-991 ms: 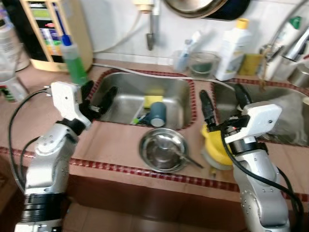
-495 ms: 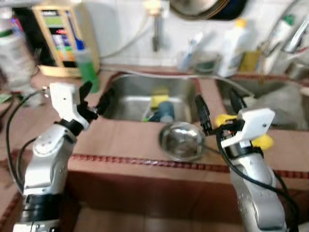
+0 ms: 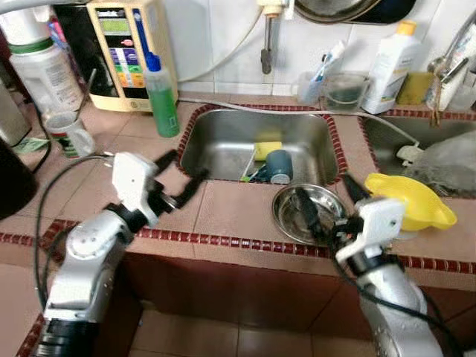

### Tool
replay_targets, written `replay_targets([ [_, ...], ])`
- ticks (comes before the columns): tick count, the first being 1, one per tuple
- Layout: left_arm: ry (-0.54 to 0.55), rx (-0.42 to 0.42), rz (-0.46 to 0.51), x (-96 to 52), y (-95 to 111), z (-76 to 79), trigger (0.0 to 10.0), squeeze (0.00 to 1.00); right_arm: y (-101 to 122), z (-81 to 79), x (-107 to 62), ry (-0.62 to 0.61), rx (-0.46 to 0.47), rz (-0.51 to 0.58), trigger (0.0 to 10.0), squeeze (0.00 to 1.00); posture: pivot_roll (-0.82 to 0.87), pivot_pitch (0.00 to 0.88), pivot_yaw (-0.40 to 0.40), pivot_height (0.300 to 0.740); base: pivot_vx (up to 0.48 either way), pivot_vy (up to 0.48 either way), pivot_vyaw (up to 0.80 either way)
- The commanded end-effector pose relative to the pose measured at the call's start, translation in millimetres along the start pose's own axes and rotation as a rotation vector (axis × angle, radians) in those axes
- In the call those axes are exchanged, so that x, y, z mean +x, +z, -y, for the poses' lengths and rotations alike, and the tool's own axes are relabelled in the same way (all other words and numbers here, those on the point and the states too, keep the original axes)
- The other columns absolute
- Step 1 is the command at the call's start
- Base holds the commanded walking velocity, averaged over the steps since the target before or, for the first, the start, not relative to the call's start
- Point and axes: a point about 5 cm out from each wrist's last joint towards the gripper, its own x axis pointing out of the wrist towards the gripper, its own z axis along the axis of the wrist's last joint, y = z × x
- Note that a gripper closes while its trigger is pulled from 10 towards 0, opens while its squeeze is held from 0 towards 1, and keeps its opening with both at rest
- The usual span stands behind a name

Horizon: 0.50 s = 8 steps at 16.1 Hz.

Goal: Kitchen organization

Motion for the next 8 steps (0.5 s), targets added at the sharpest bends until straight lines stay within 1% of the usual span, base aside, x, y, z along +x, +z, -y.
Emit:
replay_targets([
  [1,-0.051,0.018,0.0,1.2,0,10.5,10.0,0.0,-5,-1.6,-2.5,0.01,-0.002,-0.012,10.0,0.0,-0.05,0.08,0.069,0.74,0.0,0.0,0.0],
  [3,-0.11,0.008,-0.005,3.9,-4,25.7,10.0,0.0,-19,0.2,-10.6,-0.005,0.011,-0.061,10.0,0.0,-0.06,0.083,0.071,0.74,0.0,0.0,0.0],
  [4,-0.136,0.018,-0.01,4.5,-6,31.8,10.0,0.0,-24,0.4,-15.8,-0.005,0.008,-0.079,10.0,0.0,-0.06,0.083,0.071,0.74,0.0,0.0,0.0],
  [7,-0.166,-0.006,-0.018,4.9,-9,37.7,10.0,0.0,-33,0.0,-24.4,-0.007,-0.009,-0.116,10.0,0.0,-0.07,0.086,0.077,0.74,0.0,0.0,0.0],
  [8,-0.167,-0.003,-0.019,4.8,-9,38.2,10.0,0.0,-34,-0.5,-24.9,-0.004,-0.009,-0.117,10.0,0.0,-0.08,0.086,0.077,0.74,0.0,0.0,0.0],
])
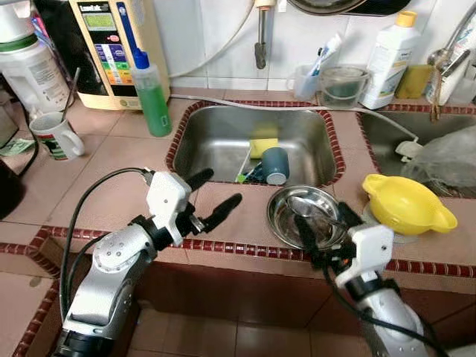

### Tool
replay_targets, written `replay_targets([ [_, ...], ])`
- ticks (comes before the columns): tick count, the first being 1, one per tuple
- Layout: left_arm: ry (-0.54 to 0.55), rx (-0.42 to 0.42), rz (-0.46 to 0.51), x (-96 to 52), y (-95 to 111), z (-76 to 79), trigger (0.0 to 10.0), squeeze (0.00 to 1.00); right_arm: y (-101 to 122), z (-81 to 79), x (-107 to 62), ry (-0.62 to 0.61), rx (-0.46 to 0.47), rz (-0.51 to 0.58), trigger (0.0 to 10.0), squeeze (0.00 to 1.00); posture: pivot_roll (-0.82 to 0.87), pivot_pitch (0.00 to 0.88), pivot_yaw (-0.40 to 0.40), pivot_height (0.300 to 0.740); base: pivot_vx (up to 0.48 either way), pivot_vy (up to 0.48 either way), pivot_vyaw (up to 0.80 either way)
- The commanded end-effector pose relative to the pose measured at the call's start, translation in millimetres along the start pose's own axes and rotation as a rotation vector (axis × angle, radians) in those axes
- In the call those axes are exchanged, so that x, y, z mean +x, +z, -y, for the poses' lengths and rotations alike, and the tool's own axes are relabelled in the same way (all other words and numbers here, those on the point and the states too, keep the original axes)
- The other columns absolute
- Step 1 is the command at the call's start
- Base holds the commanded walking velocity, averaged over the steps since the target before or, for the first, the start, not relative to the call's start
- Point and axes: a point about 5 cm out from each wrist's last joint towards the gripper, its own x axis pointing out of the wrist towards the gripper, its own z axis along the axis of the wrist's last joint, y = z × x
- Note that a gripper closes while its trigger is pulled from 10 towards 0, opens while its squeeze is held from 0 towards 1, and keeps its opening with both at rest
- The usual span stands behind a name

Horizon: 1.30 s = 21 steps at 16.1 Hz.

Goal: Kitchen organization

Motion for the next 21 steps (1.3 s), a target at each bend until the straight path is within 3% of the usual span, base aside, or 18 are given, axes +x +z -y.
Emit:
replay_targets([
  [1,-0.015,0.015,0.002,-0.6,2,2.8,10.0,0.0,-3,-1.8,-1.7,0.01,-0.016,-0.005,10.0,0.0,-0.08,0.085,0.077,0.74,0.0,0.0,0.0],
  [5,-0.044,0.021,-0.007,-1.0,0,6.8,10.0,0.0,-8,-6.0,-9.2,0.018,-0.029,-0.003,10.0,0.0,-0.08,0.081,0.077,0.74,0.0,0.0,0.0],
  [7,-0.052,0.026,-0.011,-1.1,-1,7.7,10.0,0.0,-10,-5.7,-13.4,0.014,-0.08,0.005,10.0,0.0,-0.08,0.077,0.078,0.74,0.0,0.0,0.0],
  [10,-0.05,0.028,-0.021,-3.1,-5,7.7,10.0,0.0,-7,-6.1,-12.3,0.008,-0.067,0.023,10.0,0.0,-0.09,0.073,0.079,0.74,0.0,0.0,0.0],
  [14,-0.037,0.007,-0.023,-5.7,-9,7.4,10.0,0.0,-1,-9.0,-12.0,0.029,-0.146,0.059,10.0,0.0,-0.09,0.066,0.08,0.74,0.0,0.0,0.0],
  [17,-0.029,0.004,-0.016,-9.7,-12,5.4,10.0,0.0,-15,-18.6,-25.2,0.09,-0.219,0.006,10.0,0.0,-0.1,0.065,0.082,0.74,0.0,0.0,0.0],
  [21,-0.07,0.042,-0.015,-14.1,-15,10.1,10.0,0.0,-22,-18.0,-40.9,0.094,-0.265,-0.026,10.0,0.0,-0.12,0.083,0.097,0.74,0.0,0.0,0.0],
])
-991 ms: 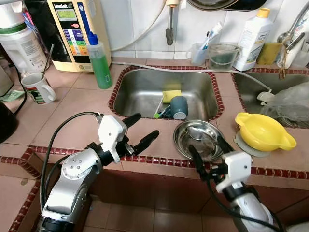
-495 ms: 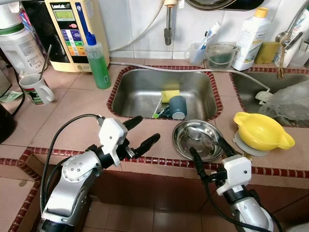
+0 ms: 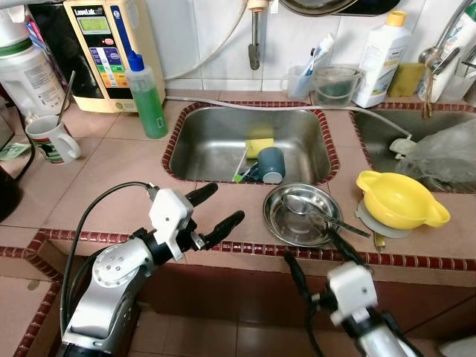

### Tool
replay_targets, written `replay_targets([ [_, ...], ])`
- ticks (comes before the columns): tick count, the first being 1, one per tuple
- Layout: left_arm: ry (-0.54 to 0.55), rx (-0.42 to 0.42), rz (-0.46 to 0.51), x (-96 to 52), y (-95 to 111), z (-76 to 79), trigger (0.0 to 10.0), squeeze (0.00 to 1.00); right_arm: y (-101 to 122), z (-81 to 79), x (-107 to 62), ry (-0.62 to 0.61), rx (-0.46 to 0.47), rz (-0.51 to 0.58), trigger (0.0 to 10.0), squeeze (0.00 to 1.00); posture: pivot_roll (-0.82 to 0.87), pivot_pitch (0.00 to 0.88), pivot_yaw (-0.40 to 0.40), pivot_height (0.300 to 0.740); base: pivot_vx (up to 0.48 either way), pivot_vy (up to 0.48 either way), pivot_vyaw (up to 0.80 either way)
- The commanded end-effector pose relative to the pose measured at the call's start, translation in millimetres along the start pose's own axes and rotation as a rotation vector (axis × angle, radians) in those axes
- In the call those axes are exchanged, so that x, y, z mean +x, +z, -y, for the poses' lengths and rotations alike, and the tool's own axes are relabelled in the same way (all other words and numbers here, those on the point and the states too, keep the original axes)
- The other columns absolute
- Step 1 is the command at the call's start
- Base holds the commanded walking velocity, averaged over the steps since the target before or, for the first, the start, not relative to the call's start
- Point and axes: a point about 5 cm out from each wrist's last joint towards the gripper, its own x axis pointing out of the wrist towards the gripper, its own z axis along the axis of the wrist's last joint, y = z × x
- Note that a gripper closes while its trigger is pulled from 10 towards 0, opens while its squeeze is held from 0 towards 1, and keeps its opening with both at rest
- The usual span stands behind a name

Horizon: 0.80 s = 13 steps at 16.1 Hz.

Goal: Kitchen organization

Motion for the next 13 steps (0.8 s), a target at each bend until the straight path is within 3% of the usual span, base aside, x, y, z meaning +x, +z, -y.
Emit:
replay_targets([
  [1,-0.019,0.023,-0.017,-2.5,-3,1.2,10.0,0.0,-1,-0.4,-2.9,0.003,-0.02,-0.002,10.0,0.0,-0.12,0.087,0.101,0.74,0.0,0.0,0.0],
  [7,-0.082,0.038,0.003,3.5,0,0.0,10.0,0.0,-8,-4.1,-29.2,-0.048,-0.035,-0.055,10.0,0.0,-0.16,0.114,0.147,0.74,0.0,0.0,0.0],
  [11,-0.116,0.048,0.009,12.2,-1,-3.2,10.0,0.0,-5,-6.2,-33.4,-0.117,-0.004,-0.048,10.0,0.0,-0.18,0.116,0.157,0.74,0.0,0.0,0.0],
  [13,-0.111,0.053,0.008,15.2,-3,-7.0,10.0,0.0,0,-2.4,-33.7,-0.198,0.06,-0.031,10.0,0.0,-0.19,0.113,0.151,0.74,0.0,0.0,0.0],
])
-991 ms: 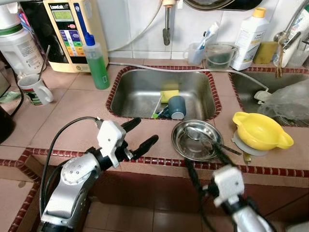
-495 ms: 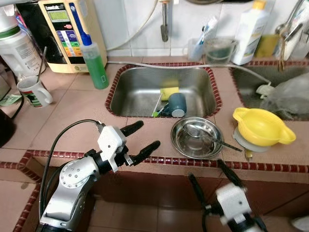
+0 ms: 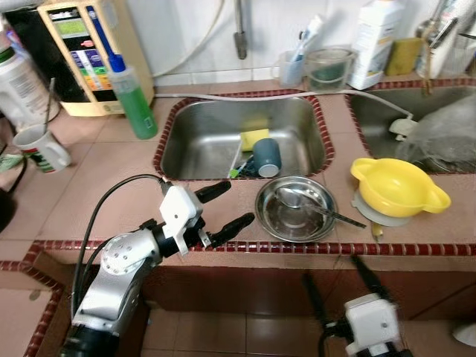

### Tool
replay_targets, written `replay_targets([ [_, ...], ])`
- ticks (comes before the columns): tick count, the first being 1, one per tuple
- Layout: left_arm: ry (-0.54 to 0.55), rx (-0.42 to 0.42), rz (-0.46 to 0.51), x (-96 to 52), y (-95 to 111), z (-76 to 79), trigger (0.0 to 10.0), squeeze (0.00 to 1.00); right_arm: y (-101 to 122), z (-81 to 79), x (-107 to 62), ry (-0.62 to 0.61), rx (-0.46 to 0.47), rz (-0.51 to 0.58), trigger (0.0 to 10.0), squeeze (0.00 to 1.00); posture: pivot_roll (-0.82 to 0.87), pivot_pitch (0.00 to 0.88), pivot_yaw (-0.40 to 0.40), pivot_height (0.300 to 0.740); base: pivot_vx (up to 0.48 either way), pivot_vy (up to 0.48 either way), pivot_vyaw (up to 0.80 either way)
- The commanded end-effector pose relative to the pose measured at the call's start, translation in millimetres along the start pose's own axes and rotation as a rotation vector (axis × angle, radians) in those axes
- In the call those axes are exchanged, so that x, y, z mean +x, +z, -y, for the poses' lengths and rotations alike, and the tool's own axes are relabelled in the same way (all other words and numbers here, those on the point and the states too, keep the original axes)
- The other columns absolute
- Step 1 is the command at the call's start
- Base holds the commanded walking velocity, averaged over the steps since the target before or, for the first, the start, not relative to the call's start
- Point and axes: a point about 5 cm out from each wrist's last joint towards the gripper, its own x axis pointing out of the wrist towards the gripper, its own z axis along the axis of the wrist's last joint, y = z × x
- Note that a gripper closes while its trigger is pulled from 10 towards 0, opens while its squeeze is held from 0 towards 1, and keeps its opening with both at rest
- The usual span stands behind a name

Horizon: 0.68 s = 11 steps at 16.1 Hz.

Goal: Kitchen organization

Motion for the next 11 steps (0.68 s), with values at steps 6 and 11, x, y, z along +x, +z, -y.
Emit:
replay_targets([
  [6,0.034,0.013,-0.015,-3.9,-8,-7.5,10.0,0.0,4,6.1,-3.5,-0.089,0.027,0.004,10.0,0.0,-0.19,0.114,0.129,0.74,0.0,0.0,0.0],
  [11,0.011,0.042,0.031,5.6,2,-2.0,10.0,0.0,7,18.8,-0.1,-0.123,0.075,0.013,10.0,0.0,-0.19,0.111,0.126,0.74,0.0,0.0,0.0],
])
